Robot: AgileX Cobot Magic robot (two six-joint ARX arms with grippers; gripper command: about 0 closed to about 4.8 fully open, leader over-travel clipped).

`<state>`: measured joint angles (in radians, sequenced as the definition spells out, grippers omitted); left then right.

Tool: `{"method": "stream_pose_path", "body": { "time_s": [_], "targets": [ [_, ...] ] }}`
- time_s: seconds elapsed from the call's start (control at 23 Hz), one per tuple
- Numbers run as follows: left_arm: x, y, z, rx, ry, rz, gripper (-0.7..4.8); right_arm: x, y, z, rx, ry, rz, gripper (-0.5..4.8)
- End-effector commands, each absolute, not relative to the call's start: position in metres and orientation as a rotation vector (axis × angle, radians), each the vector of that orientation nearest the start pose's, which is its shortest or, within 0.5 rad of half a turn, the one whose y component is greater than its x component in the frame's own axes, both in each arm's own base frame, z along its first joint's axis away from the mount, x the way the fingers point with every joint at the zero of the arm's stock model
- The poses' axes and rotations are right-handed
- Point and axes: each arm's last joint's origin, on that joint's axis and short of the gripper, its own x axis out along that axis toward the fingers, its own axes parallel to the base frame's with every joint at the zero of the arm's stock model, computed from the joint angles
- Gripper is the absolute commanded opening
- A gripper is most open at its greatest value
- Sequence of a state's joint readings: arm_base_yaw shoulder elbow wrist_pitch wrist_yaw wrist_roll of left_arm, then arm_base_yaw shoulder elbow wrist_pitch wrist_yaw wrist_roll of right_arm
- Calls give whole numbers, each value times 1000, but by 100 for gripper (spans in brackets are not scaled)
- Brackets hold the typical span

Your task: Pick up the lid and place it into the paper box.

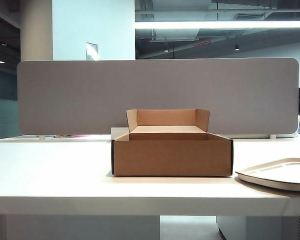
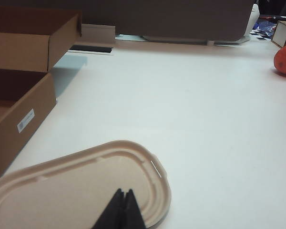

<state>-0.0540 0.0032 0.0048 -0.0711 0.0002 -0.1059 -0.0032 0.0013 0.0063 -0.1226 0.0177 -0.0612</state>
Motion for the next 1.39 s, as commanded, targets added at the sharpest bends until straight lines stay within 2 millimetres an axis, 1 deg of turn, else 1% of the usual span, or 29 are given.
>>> {"method": "stream_pose_path", "body": {
  "time_s": [0.04,0.52,0.78,0.87,1.0,1.17,1.26,1.39],
  "targets": [
    [97,-6,159,-103,65,-56,-5,97,-1,153,-64,108,-16,-1],
    [97,-6,160,-103,65,-56,-5,97,-1,154,-58,104,-15,-1],
    [97,-5,159,-103,65,-56,-5,97,-1,154,51,95,-22,-1],
    [97,-6,160,-104,65,-56,-5,97,0,155,110,95,2,-1],
    [97,-5,160,-103,65,-56,-5,97,1,156,143,78,23,-1],
    [97,-6,159,-103,65,-57,-5,97,2,163,143,19,58,-2],
    [97,-6,159,-103,65,-57,-5,97,2,172,141,-63,62,-2],
    [97,-6,159,-103,65,-57,-5,95,2,181,160,-71,63,-2]
  ]
}}
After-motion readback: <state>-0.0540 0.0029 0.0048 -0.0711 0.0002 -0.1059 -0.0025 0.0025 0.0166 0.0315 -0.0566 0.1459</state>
